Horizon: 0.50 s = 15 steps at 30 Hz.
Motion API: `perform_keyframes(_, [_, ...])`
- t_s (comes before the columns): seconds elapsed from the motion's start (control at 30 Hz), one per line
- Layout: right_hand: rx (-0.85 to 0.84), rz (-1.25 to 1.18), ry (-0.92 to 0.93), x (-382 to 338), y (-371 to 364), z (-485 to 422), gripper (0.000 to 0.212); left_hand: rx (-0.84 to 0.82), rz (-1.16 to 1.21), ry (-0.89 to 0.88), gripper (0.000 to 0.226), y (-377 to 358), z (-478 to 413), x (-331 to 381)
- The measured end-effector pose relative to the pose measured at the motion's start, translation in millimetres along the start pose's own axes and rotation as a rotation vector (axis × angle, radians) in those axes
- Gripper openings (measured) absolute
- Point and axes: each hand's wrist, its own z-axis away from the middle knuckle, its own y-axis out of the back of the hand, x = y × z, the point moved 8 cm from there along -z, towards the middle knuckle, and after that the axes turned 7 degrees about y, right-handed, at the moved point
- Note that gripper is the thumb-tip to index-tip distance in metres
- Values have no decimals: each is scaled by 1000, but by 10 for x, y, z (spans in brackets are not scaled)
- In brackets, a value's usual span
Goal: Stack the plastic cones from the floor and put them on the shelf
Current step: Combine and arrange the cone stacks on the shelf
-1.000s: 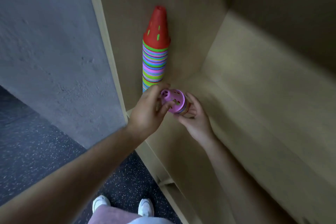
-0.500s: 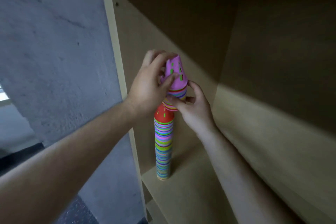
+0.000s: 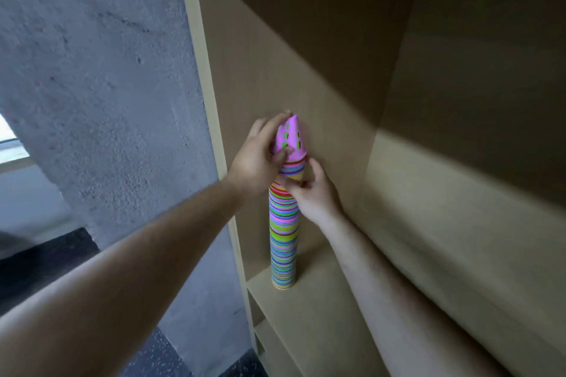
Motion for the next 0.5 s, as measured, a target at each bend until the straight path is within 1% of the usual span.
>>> perform_keyframes(0.03, [-11, 6, -13, 52, -36, 15, 98, 6, 21, 14, 65, -7, 11, -49])
perform_keyframes(0.07, [-16, 5, -21, 85, -59, 11, 97, 5, 40, 23, 65, -5, -4, -76])
perform_keyframes(0.13, [14, 10, 11, 51, -40, 0, 87, -14, 60, 29, 66, 8, -36, -80])
perform_keyframes(0.23, [109, 38, 197, -211, 67, 22, 83, -29, 56, 23, 71, 22, -33, -103])
perform_keyframes(0.3, [128, 71, 310, -339, 91, 18, 83, -23, 82, 39, 75, 13, 4, -144])
perform_keyframes(0.33, [126, 94, 336, -366, 89, 9, 82, -18, 101, 54, 74, 10, 25, -163])
perform_keyframes(0.5, [114, 145, 339, -241, 15, -5, 82, -12, 121, 136, 71, -32, 122, -321])
